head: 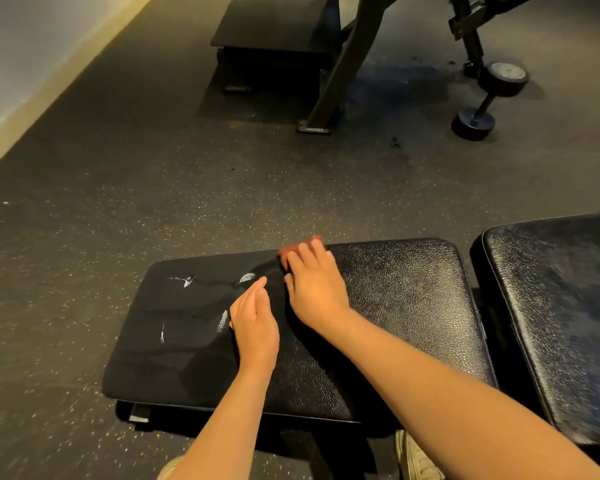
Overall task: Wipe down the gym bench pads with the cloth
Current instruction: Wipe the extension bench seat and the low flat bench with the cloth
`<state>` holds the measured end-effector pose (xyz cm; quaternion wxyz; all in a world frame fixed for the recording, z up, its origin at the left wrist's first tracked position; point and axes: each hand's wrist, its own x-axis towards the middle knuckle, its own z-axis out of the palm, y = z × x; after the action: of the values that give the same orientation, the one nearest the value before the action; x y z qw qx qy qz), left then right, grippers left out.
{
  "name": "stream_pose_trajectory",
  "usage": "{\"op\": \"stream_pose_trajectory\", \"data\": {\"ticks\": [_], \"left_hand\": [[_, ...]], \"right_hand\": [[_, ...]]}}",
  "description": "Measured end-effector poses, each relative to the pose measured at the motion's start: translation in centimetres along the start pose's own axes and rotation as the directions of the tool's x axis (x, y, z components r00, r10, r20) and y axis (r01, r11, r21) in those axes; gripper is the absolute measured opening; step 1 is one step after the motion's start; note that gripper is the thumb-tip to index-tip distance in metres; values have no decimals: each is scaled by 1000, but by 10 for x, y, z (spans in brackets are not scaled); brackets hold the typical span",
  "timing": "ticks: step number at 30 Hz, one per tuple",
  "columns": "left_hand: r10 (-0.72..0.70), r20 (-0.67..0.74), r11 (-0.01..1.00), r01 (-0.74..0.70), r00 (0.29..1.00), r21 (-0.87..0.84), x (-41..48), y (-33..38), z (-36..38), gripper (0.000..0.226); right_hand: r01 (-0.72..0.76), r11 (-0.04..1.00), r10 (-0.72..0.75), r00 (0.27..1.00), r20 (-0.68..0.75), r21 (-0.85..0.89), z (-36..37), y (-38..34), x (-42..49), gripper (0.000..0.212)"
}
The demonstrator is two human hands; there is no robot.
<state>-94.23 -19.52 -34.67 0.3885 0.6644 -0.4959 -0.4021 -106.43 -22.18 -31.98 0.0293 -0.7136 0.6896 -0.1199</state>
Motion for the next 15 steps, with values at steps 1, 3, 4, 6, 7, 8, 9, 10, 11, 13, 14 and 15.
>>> {"op": "stream_pose_trajectory", "data": {"ticks": [1,3,4,6,7,8,9,10,11,13,14,15], "left_hand": [[-8,-1,1000,8,1000,-28,2,-1,-1,40],[-11,-11,999,10,1000,-35,4,-6,-3,43],[-6,-9,1000,6,1000,-28,4,-6,-4,43],[20,-4,1000,-20,1000,1,0,-5,-5,40],[31,2,999,-31,1000,12,-3,-3,-6,39],[29,12,999,-29,1000,22,-5,-2,-7,39],[24,28,999,-25,999,33,-8,-2,-8,39],[21,35,999,-23,999,37,-10,-2,-9,40],[20,29,999,-21,999,38,-11,-4,-12,40],[29,1,999,-29,1000,43,-14,-6,-17,39],[42,-18,998,-41,999,52,-17,-7,-20,38],[56,-37,997,-54,998,58,-20,-9,-22,38]], "right_hand": [[79,997,-80,996,33,24,5,-10,-7,34],[215,974,-219,973,76,68,9,-14,-17,37],[256,965,-260,962,79,63,7,-10,-16,37],[260,966,-260,963,71,12,1,1,-8,34],[210,978,-209,975,72,-4,-1,3,-2,32],[131,991,-129,988,80,-10,-3,3,4,31],[52,999,-51,995,88,0,-2,-1,7,30],[0,1000,-2,996,93,21,0,-7,7,32],[-15,999,10,995,101,48,3,-14,5,34],[48,994,-59,992,111,98,10,-24,-8,38],[109,987,-121,987,100,120,12,-25,-17,39],[175,974,-188,978,87,146,12,-25,-25,38]]}}
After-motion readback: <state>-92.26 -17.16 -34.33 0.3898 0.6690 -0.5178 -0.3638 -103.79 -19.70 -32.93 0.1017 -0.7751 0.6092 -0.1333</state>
